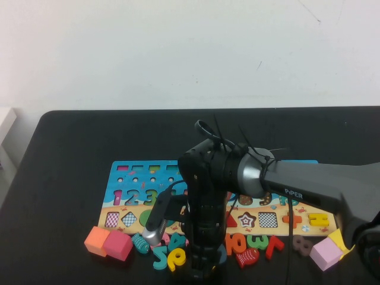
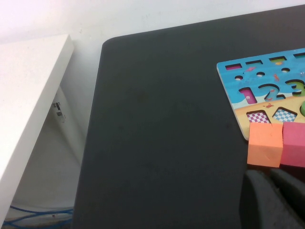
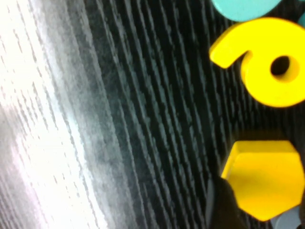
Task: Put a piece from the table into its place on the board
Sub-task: Pick up the "Pentagon"
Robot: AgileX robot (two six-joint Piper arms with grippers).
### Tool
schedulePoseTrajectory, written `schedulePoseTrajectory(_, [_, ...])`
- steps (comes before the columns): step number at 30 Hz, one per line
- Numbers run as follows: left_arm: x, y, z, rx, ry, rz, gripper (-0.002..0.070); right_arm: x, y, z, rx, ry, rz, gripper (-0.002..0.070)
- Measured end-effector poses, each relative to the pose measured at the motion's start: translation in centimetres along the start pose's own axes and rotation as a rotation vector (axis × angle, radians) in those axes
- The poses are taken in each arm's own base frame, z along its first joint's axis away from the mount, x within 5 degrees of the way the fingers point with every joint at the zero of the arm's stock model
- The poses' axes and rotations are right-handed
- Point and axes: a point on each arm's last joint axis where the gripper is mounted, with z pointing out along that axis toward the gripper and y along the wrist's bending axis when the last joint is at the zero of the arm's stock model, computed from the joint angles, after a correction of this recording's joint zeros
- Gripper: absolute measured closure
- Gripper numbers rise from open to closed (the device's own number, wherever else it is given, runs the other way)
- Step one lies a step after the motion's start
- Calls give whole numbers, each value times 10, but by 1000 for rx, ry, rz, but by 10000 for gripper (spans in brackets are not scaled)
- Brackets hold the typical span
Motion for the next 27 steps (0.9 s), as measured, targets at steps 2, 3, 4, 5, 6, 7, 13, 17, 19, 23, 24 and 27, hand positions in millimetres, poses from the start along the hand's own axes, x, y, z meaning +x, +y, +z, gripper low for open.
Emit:
schedulePoseTrajectory(2, [0, 0, 0, 0, 0, 0, 676, 0, 0, 0, -5, 8, 0, 307])
schedulePoseTrajectory(3, [0, 0, 0, 0, 0, 0, 676, 1, 0, 0, -8, 12, 0, 307])
schedulePoseTrajectory(4, [0, 0, 0, 0, 0, 0, 676, 1, 1, 0, -9, 14, 0, 307])
schedulePoseTrajectory(5, [0, 0, 0, 0, 0, 2, 676, 1, 1, 1, -11, 17, 0, 307])
schedulePoseTrajectory(6, [0, 0, 0, 0, 0, 2, 676, 1, 1, 1, -11, 16, 0, 307])
schedulePoseTrajectory(7, [0, 0, 0, 0, 0, 2, 676, 1, 1, 1, -11, 16, 9, 307])
schedulePoseTrajectory(13, [0, 0, 0, 0, 0, 2, 676, 0, 0, 1, -6, 9, 42, 265])
schedulePoseTrajectory(17, [0, 0, 0, 0, 0, 2, 676, -1, -1, 1, 2, -3, 47, 230])
schedulePoseTrajectory(19, [0, 0, 0, 0, 0, 2, 676, -2, -1, 2, 9, -14, 47, 224])
schedulePoseTrajectory(23, [0, 0, 0, 0, 0, 2, 676, -1, -2, 9, 0, 2, 36, 223])
schedulePoseTrajectory(24, [0, 0, 0, 0, 0, 2, 676, -1, -2, 9, -1, 3, 36, 223])
schedulePoseTrajectory(27, [0, 0, 0, 0, 0, 2, 676, -1, -1, 7, -2, 5, 33, 223])
